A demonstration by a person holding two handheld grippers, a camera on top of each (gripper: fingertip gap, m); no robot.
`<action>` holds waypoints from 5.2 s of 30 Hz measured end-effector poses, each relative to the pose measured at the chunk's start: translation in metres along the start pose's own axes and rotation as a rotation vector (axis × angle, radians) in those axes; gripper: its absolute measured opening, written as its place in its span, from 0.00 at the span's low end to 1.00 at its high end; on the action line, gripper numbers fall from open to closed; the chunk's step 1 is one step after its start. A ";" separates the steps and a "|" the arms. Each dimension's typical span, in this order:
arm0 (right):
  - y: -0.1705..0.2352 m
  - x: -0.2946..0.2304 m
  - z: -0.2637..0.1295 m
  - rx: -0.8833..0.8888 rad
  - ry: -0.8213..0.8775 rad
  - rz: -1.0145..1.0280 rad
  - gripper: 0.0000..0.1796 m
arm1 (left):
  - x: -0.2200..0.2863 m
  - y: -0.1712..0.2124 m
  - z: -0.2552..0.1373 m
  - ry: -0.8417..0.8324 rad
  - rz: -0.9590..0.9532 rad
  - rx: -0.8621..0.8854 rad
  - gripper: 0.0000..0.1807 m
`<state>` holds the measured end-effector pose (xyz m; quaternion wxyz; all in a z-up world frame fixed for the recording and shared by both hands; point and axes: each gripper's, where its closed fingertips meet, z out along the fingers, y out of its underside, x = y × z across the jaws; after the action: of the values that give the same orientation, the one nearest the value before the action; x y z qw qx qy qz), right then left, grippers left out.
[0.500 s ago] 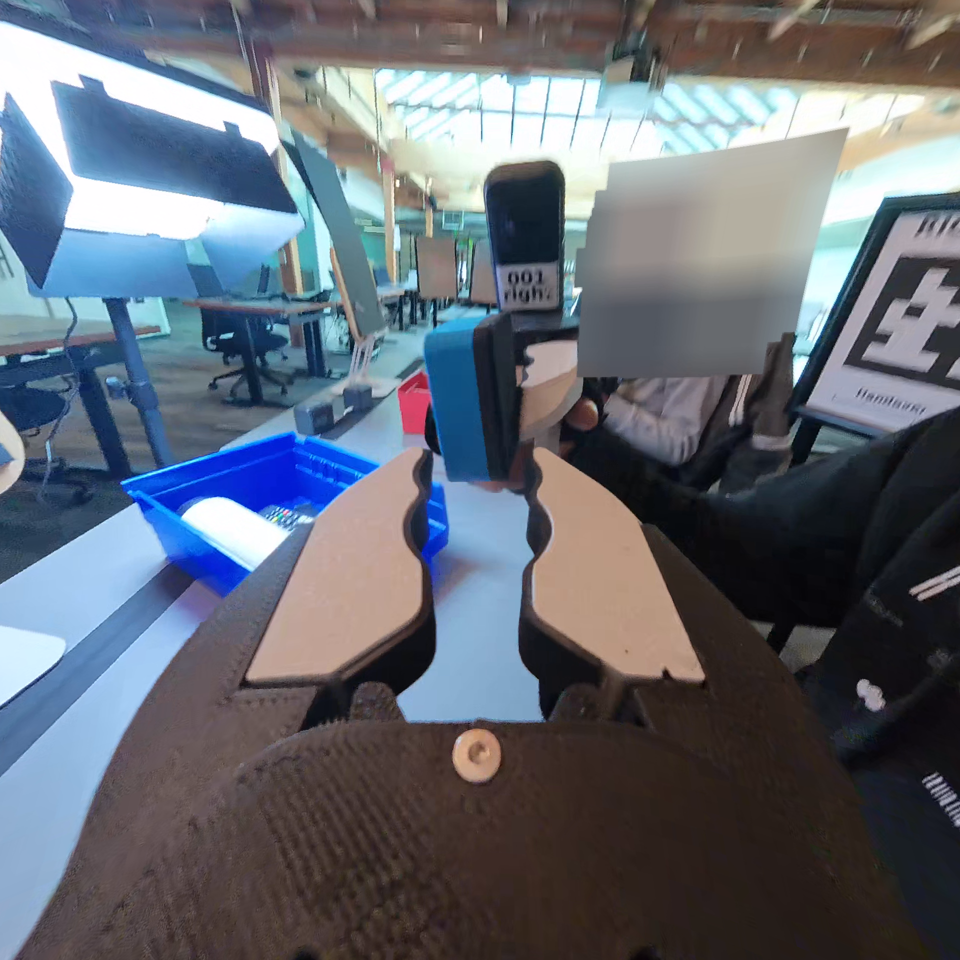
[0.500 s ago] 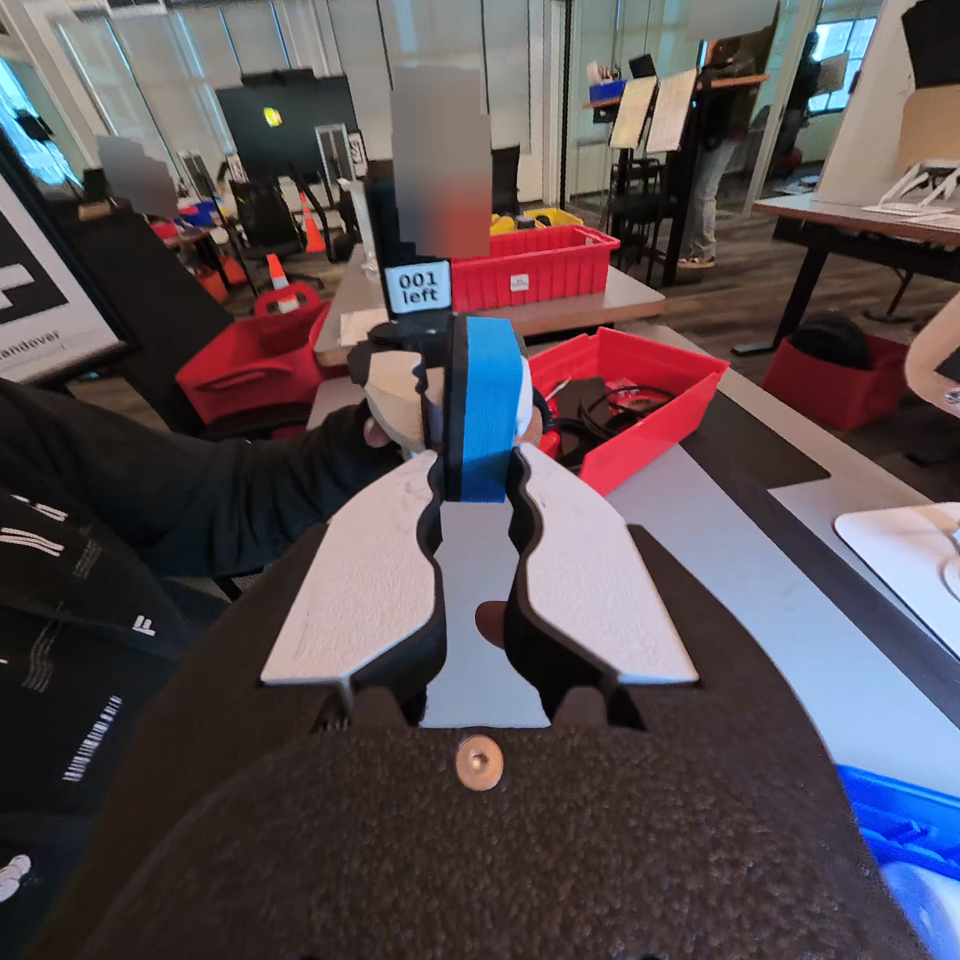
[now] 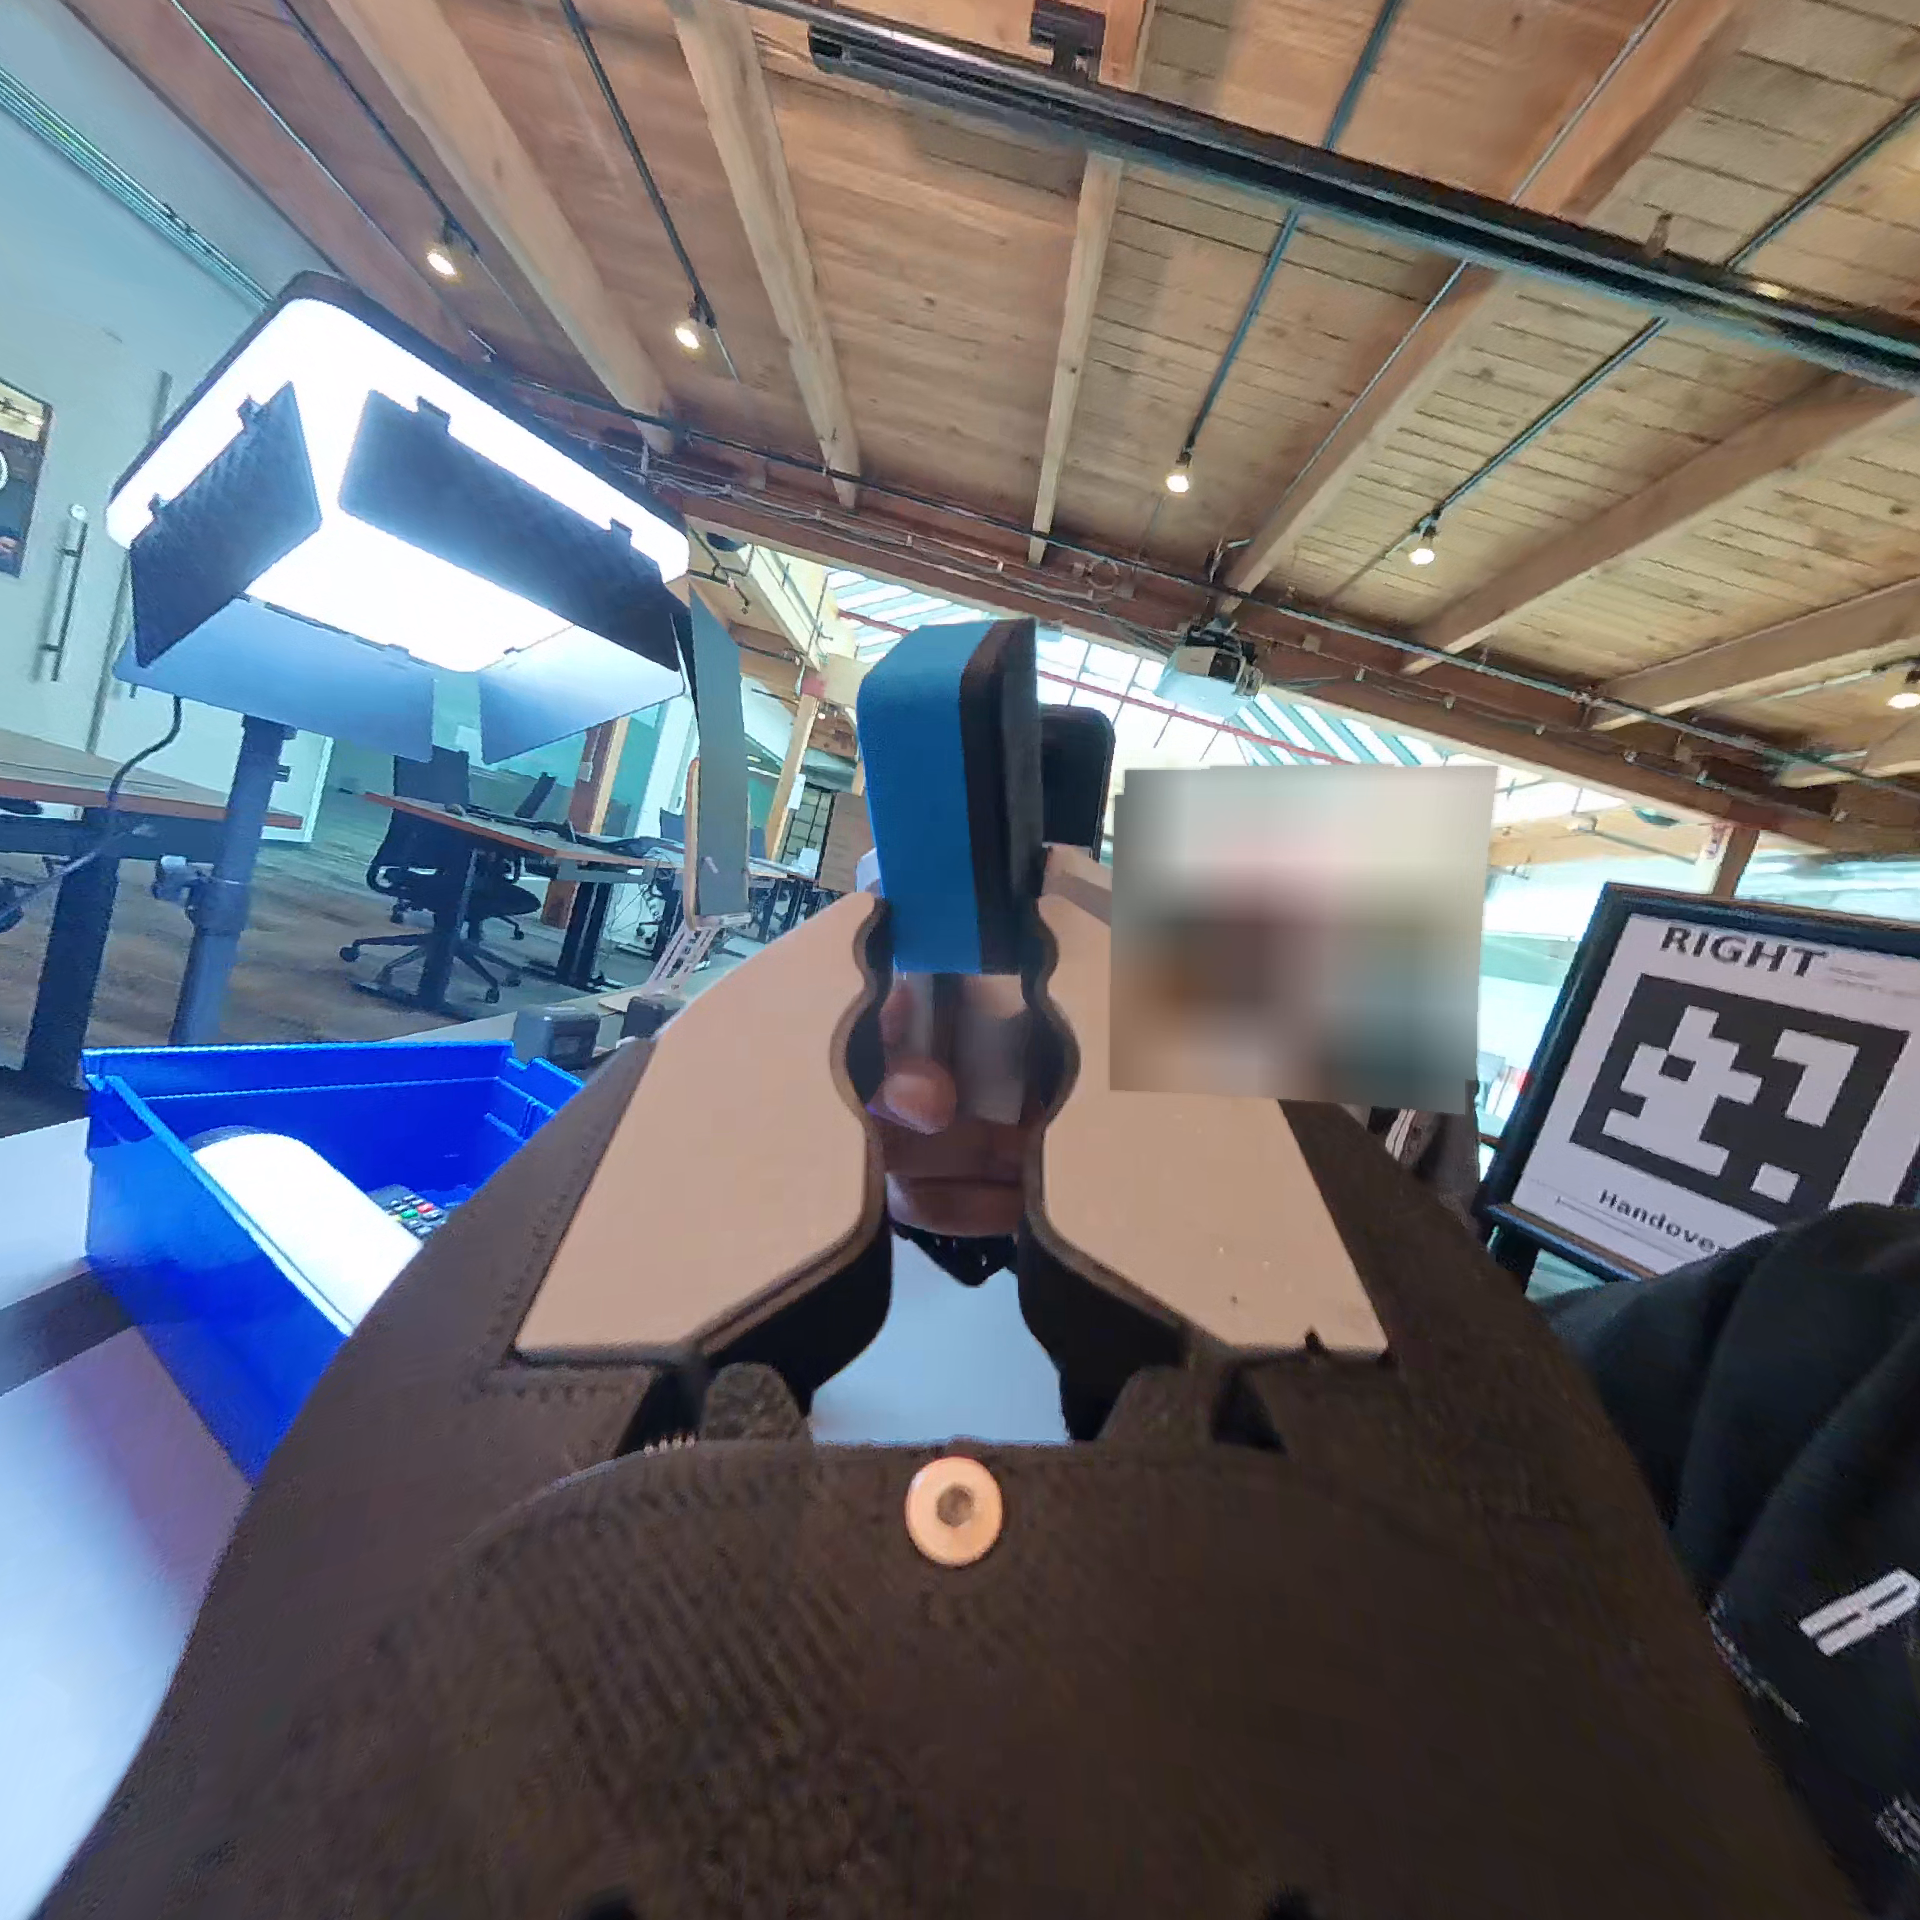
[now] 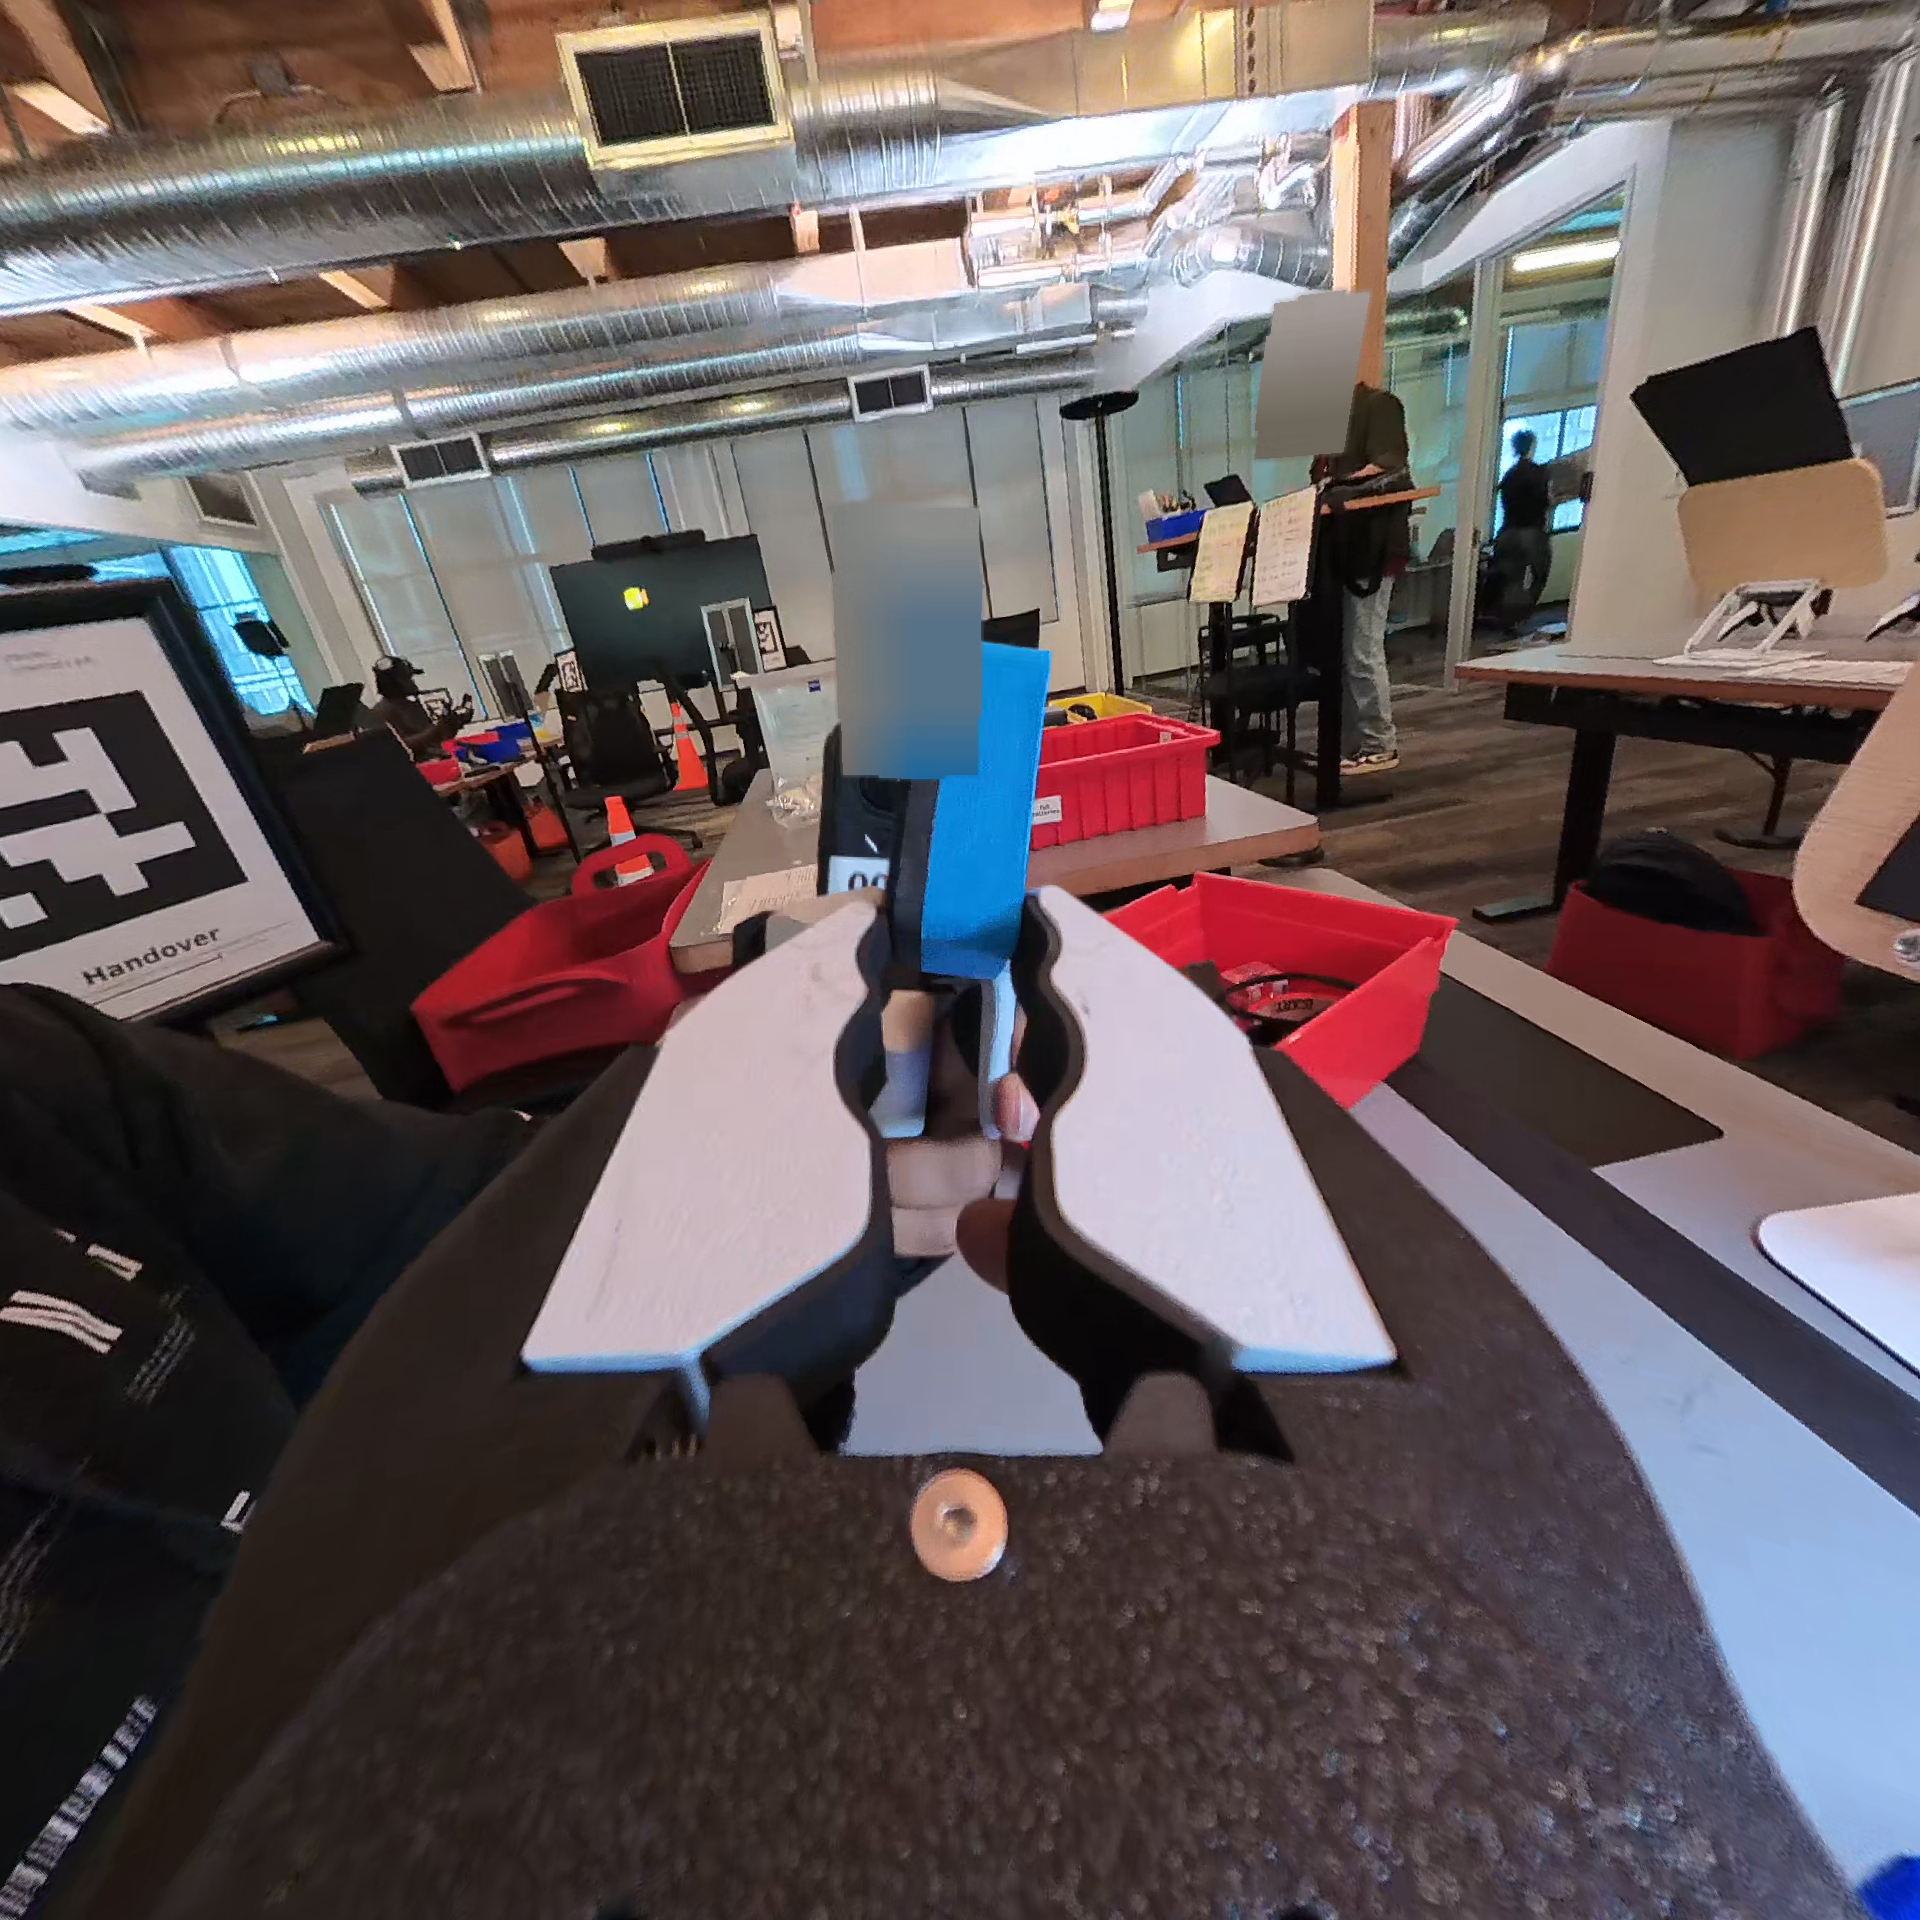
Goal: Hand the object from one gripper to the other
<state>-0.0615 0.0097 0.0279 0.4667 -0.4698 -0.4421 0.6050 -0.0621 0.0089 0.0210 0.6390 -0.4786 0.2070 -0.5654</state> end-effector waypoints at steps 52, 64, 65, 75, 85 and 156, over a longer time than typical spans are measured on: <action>0.080 0.002 -0.002 -0.456 -0.091 0.105 0.13 | -0.012 0.044 -0.043 -0.062 0.372 -0.697 0.16; 0.050 0.006 0.006 -0.234 -0.069 0.024 0.16 | -0.014 0.006 -0.028 -0.074 0.229 -0.385 0.14; 0.049 0.005 0.008 -0.220 -0.069 0.026 0.16 | -0.014 0.004 -0.028 -0.071 0.219 -0.372 0.14; 0.031 0.004 0.011 -0.093 -0.051 0.015 0.13 | -0.006 0.002 -0.024 -0.039 0.152 -0.357 0.20; 0.025 0.000 0.010 -0.061 -0.065 0.004 0.13 | -0.002 0.009 -0.019 0.005 0.096 -0.353 0.13; 0.018 0.007 0.012 0.036 -0.035 -0.016 0.19 | -0.008 -0.008 -0.022 -0.039 0.174 -0.247 0.12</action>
<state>-0.0765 0.0122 0.0107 0.4722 -0.4473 -0.4427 0.6173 -0.0860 0.0089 0.0153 0.6257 -0.5448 0.3035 -0.4686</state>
